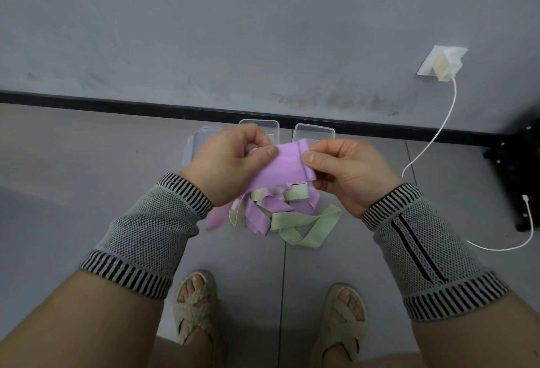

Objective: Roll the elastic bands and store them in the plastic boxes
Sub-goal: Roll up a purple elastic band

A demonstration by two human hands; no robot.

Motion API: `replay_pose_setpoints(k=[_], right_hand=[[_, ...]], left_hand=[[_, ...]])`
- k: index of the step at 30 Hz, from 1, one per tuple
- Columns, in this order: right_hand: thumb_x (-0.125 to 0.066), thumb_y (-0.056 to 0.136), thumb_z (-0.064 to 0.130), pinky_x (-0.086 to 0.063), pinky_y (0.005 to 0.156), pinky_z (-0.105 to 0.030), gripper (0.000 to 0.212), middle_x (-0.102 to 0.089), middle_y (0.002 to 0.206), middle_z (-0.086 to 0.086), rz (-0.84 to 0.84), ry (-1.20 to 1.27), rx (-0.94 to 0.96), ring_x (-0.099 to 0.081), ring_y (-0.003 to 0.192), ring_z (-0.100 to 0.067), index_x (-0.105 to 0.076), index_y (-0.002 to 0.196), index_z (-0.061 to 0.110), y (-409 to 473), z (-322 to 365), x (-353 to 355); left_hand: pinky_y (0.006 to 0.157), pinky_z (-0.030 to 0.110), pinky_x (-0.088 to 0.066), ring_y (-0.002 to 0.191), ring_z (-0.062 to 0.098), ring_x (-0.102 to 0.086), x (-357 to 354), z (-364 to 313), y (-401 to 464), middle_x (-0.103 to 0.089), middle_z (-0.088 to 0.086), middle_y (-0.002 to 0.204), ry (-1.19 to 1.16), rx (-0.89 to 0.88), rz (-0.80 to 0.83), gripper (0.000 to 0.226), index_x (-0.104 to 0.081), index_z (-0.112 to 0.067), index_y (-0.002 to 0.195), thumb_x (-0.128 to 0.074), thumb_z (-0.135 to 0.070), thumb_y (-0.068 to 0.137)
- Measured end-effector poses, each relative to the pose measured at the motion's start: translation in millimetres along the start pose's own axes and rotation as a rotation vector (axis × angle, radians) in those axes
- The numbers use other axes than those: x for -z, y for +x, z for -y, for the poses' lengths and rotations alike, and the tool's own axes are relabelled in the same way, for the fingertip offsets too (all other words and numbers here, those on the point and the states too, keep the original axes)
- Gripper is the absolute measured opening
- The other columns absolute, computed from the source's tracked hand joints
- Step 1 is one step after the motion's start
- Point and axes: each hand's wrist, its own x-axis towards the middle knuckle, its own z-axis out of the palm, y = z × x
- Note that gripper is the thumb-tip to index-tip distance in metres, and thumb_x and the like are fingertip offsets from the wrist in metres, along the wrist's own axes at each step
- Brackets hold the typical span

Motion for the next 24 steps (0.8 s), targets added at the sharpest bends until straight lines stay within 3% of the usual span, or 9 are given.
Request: replay_pose_setpoints(k=[3,7,13,18,21,24], right_hand=[[-0.062,0.082,-0.004,-0.044,0.069,-0.037,0.018,-0.058,0.063,-0.011,-0.041,0.007,0.012,-0.049,0.066,-0.025,-0.062,0.067,0.007,1.5,-2.3,-2.3],[-0.066,0.079,-0.005,-0.043,0.074,-0.042,0.020,-0.057,0.059,-0.011,-0.079,0.038,0.021,-0.051,0.062,-0.023,-0.057,0.066,0.008,4.3,-4.9,-6.1],[-0.069,0.075,-0.004,-0.046,0.058,-0.032,0.024,-0.056,0.050,-0.003,-0.077,0.103,0.008,-0.051,0.045,-0.013,-0.052,0.067,0.010,4.6,-5.4,-12.6],[-0.074,0.070,-0.003,-0.048,0.052,-0.027,0.025,-0.055,0.051,-0.003,-0.069,0.089,0.035,-0.050,0.043,-0.011,-0.052,0.068,0.010,2.6,-7.6,-17.9],[-0.076,0.069,-0.002,-0.047,0.051,-0.024,0.028,-0.055,0.053,0.000,-0.076,0.045,0.050,-0.052,0.043,-0.008,-0.052,0.069,0.011,1.9,-8.2,-20.6],[-0.078,0.067,-0.002,-0.047,0.056,-0.028,0.030,-0.055,0.055,0.000,-0.103,-0.010,0.070,-0.053,0.045,-0.007,-0.052,0.068,0.013,1.4,-7.8,-21.5]], left_hand=[[0.049,0.011,-0.032,0.048,-0.003,-0.043,-4.6,-1.0,1.0,-0.048,-0.011,0.056,-0.017,-0.006,-0.006,0.023,-0.051,-0.025,0.068,-0.058,-0.023,0.090],[0.051,0.011,-0.033,0.050,-0.001,-0.043,-6.7,-2.5,1.0,-0.050,-0.010,0.058,-0.080,-0.018,0.008,0.021,-0.051,-0.024,0.070,-0.058,-0.019,0.090],[0.058,0.021,-0.041,0.055,0.000,-0.048,-6.7,-5.4,0.6,-0.058,-0.011,0.061,-0.164,0.013,-0.011,0.019,-0.055,-0.023,0.072,-0.061,-0.018,0.089],[0.057,0.026,-0.039,0.061,0.016,-0.047,-7.6,-14.2,-0.3,-0.057,0.010,0.065,-0.371,0.109,-0.072,0.013,-0.059,-0.019,0.076,-0.060,-0.017,0.089],[0.051,0.019,-0.041,0.054,0.011,-0.051,-10.1,-17.9,-0.5,-0.059,-0.001,0.055,-0.426,0.118,-0.090,0.008,-0.063,-0.020,0.078,-0.065,-0.016,0.086],[0.058,0.010,-0.046,0.054,-0.004,-0.058,-11.0,-17.9,0.3,-0.063,-0.010,0.055,-0.376,0.070,-0.082,0.009,-0.067,-0.020,0.078,-0.069,-0.012,0.082]])
